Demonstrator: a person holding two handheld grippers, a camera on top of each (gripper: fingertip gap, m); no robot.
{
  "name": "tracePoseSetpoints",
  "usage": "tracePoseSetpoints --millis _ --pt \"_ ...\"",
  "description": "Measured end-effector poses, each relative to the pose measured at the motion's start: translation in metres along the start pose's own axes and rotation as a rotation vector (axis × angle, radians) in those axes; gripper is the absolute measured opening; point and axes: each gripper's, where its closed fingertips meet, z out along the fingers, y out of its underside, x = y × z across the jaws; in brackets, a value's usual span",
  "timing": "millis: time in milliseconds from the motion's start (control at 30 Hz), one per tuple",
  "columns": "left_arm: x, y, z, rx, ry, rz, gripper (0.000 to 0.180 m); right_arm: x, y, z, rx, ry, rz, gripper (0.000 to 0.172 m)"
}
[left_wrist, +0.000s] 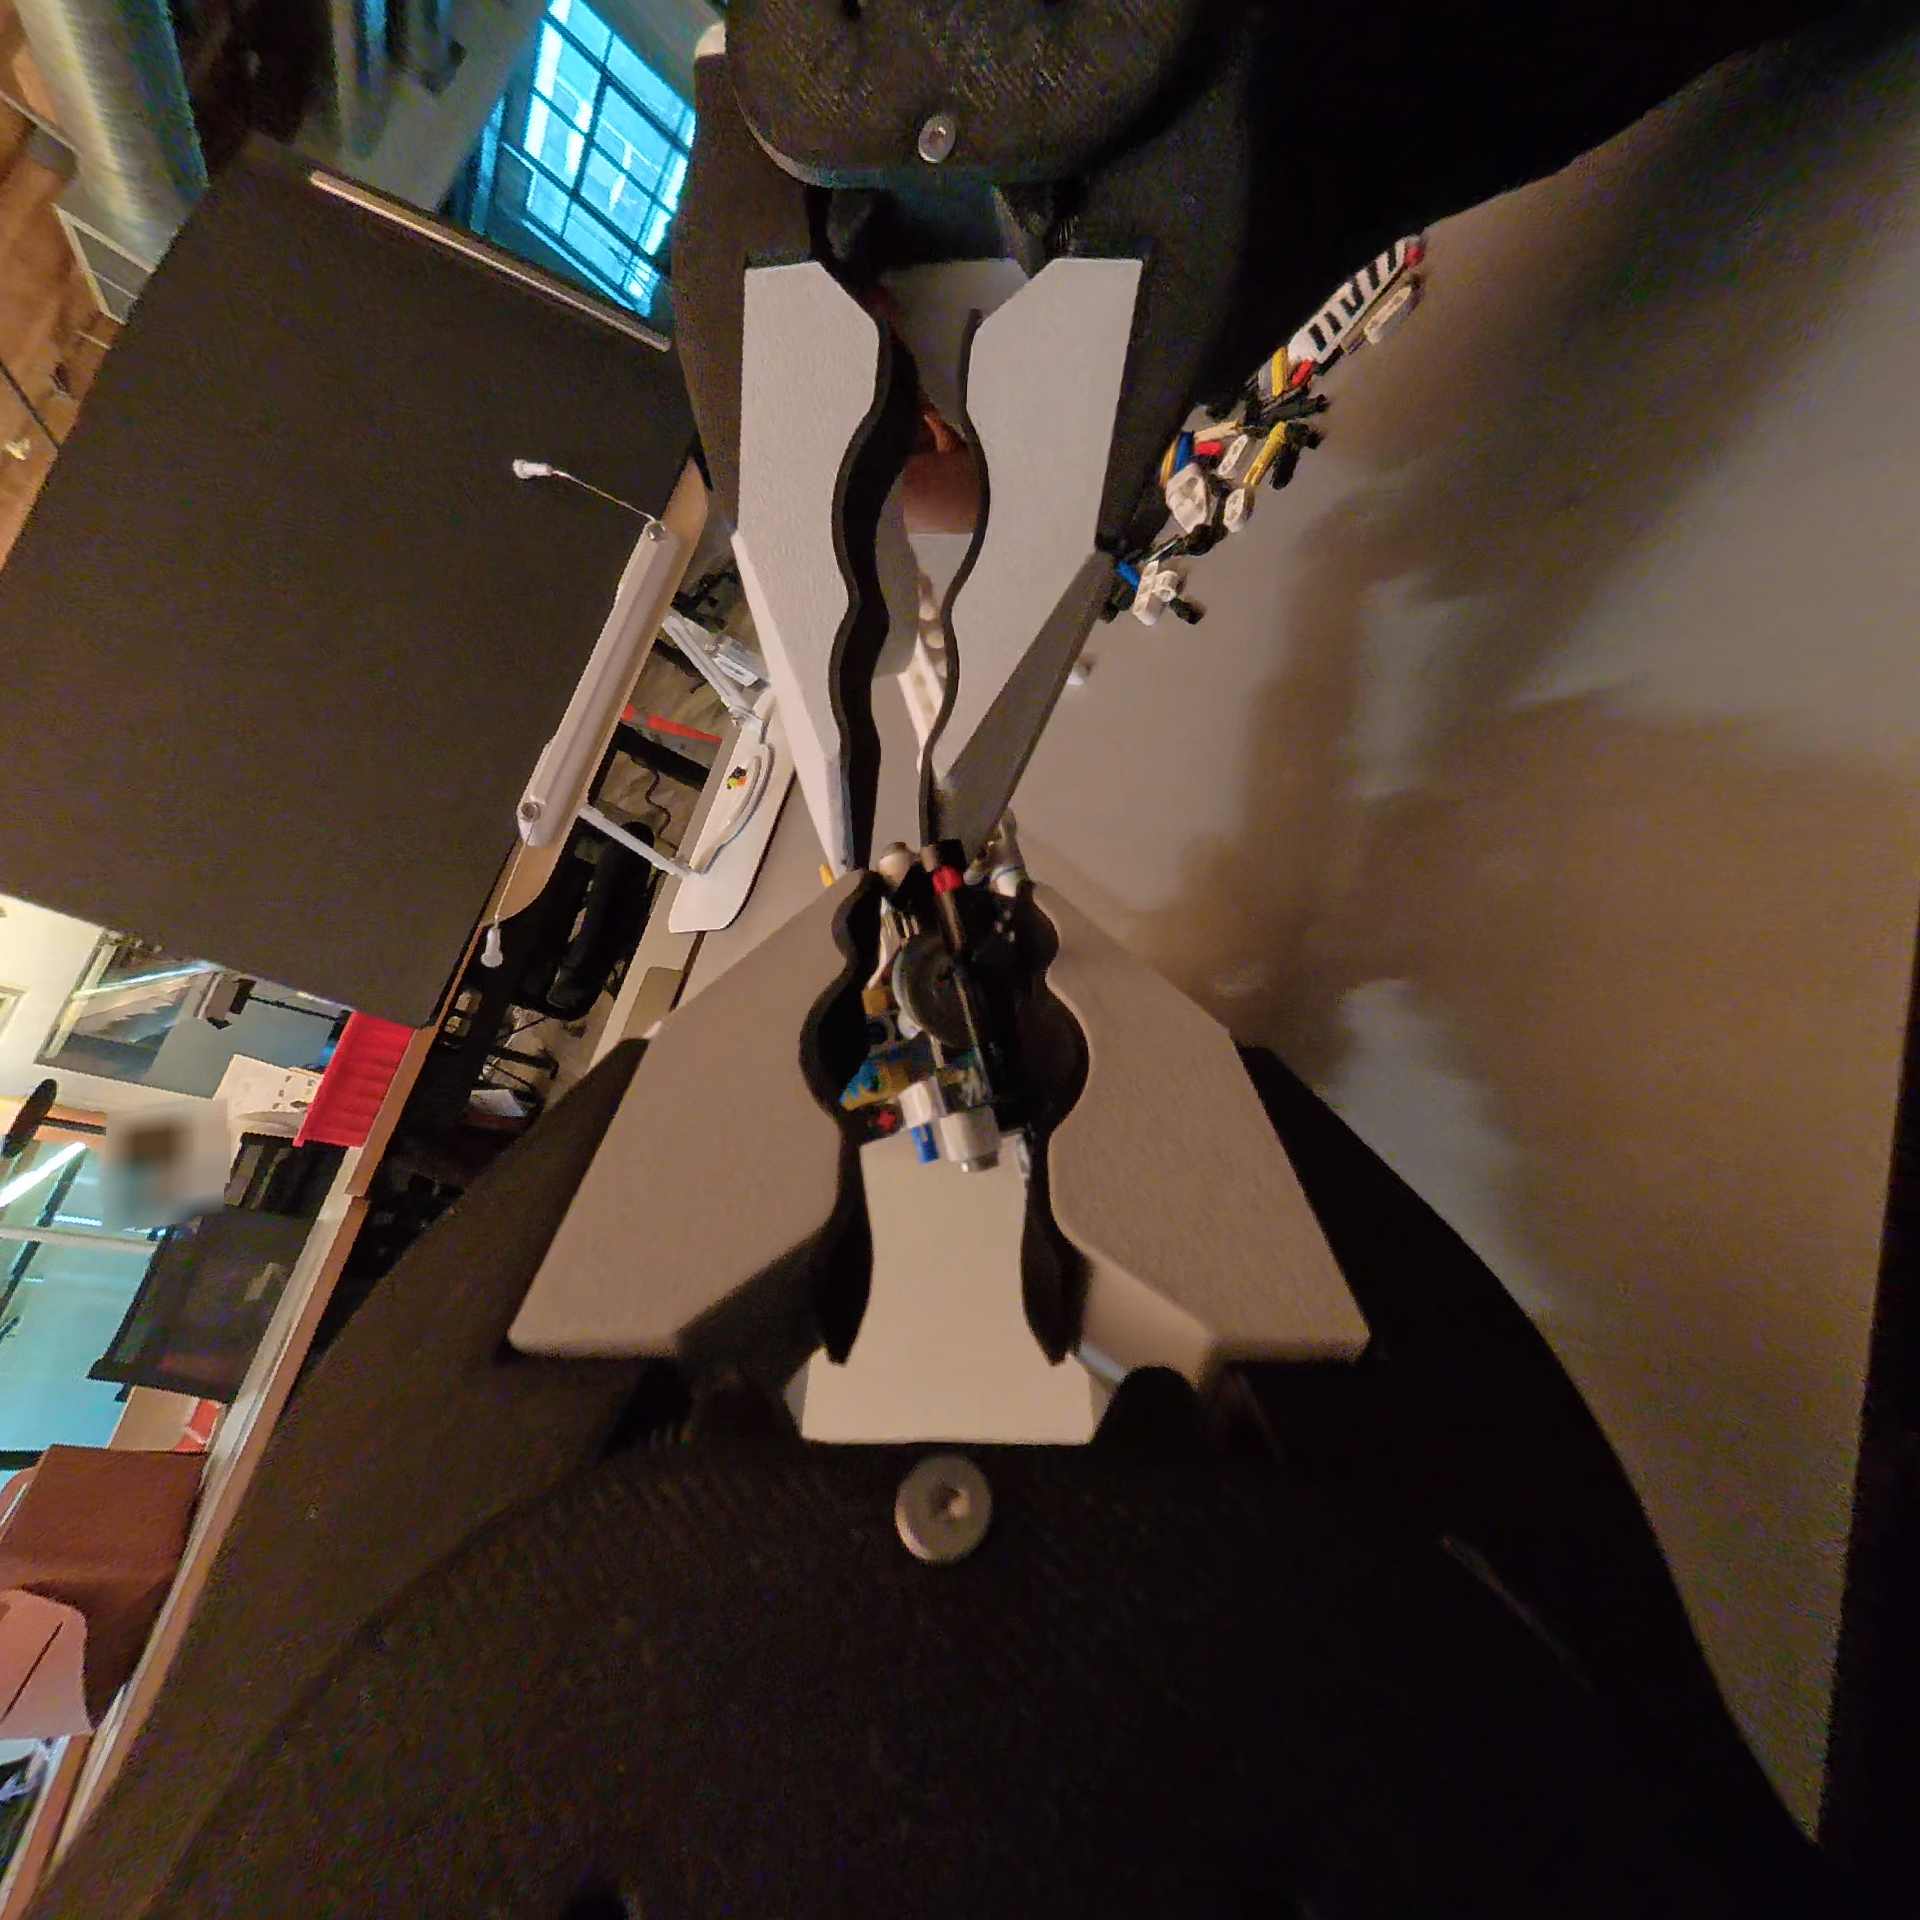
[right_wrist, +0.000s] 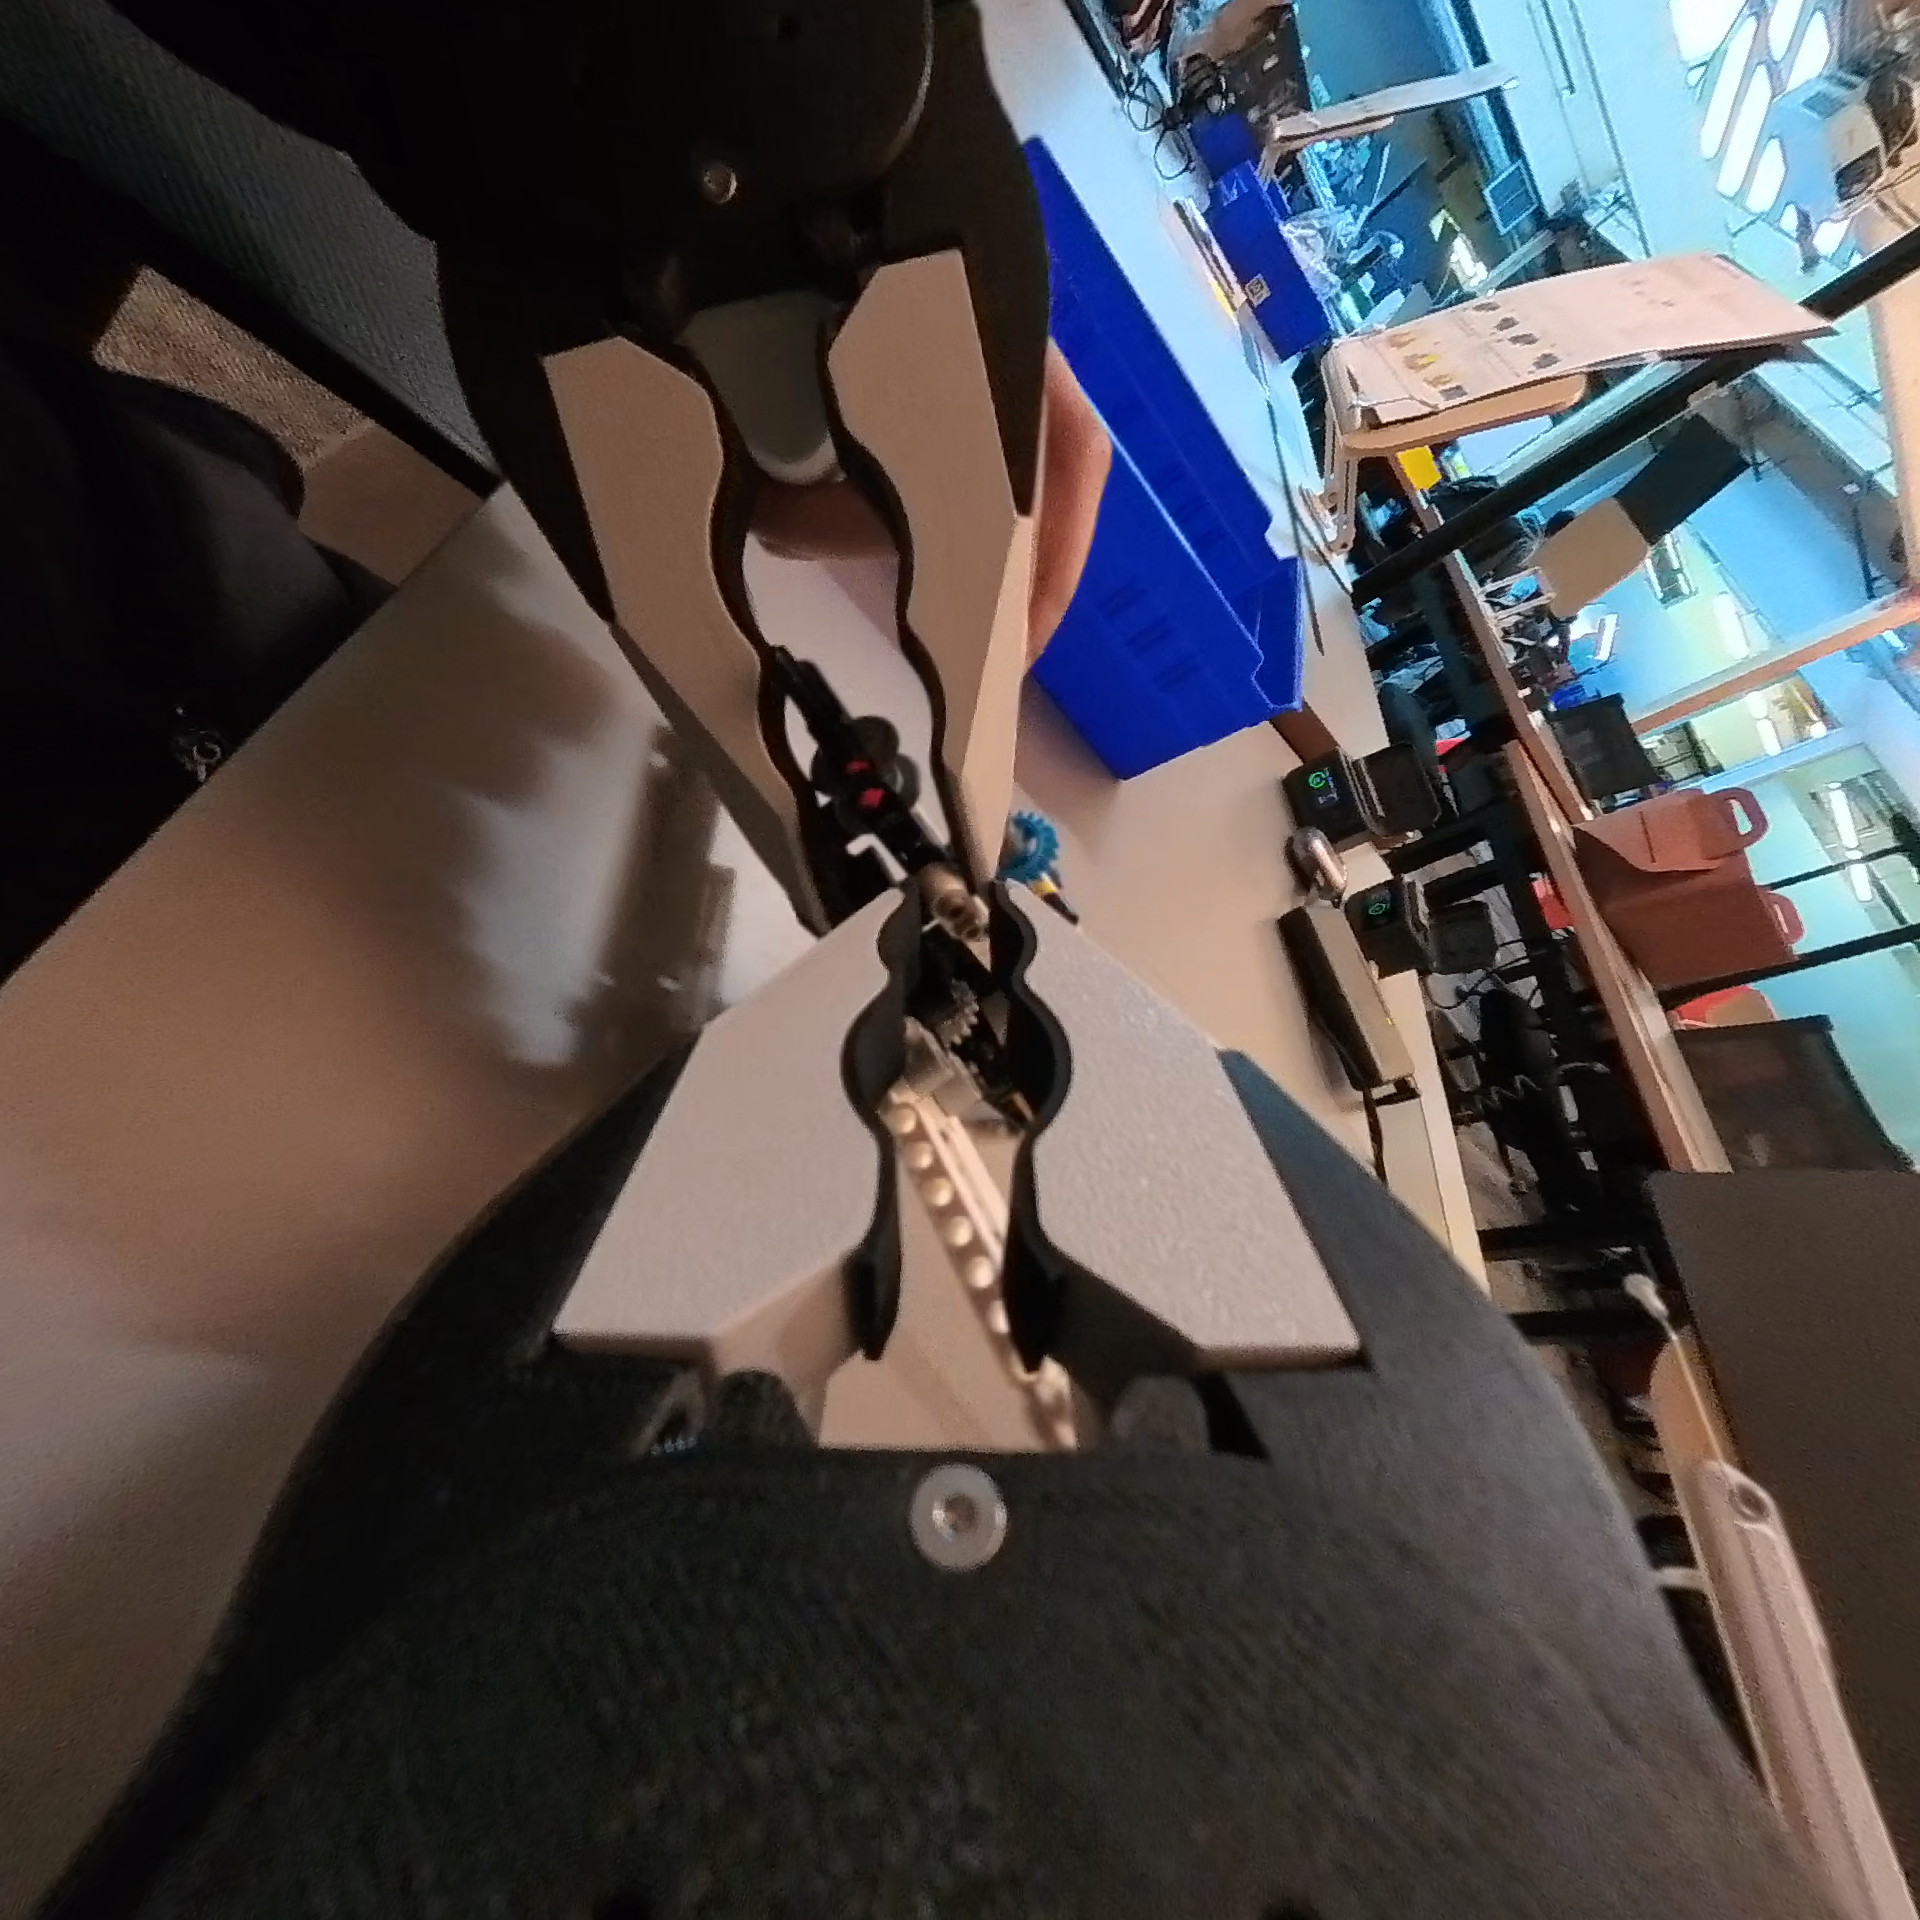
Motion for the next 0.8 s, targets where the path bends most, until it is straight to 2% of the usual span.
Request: tracePoseSetpoints --millis 67,100,167,233,433,467,800 --pt "-0.002 0.001 -0.004 0.003 -0.023 0.001 0.028 0.001 -0.003 0.001 0.023 0.010 0.016 0.010" --pt "-0.006 0.001 -0.006 0.014 -0.055 -0.006 0.037 0.002 -0.003 0.002 0.029 0.020 0.022 0.008" --pt "-0.011 0.006 -0.011 0.015 -0.075 -0.027 0.034 0.003 0.004 0.003 0.007 0.036 0.015 0.008" --pt "-0.011 0.015 -0.013 -0.012 -0.070 -0.056 0.038 0.002 0.010 0.004 -0.008 0.037 0.017 0.008" --pt "-0.005 0.025 -0.007 -0.045 -0.089 0.029 0.025 -0.002 0.008 0.008 0.005 0.012 0.026 0.008" --pt "-0.006 0.024 -0.008 -0.044 -0.104 0.046 0.018 -0.001 0.008 0.008 0.001 0.010 0.026 0.008" --pt "-0.003 0.019 -0.007 -0.033 -0.112 0.100 0.017 -0.002 0.006 0.004 -0.068 0.006 -0.119 0.011"
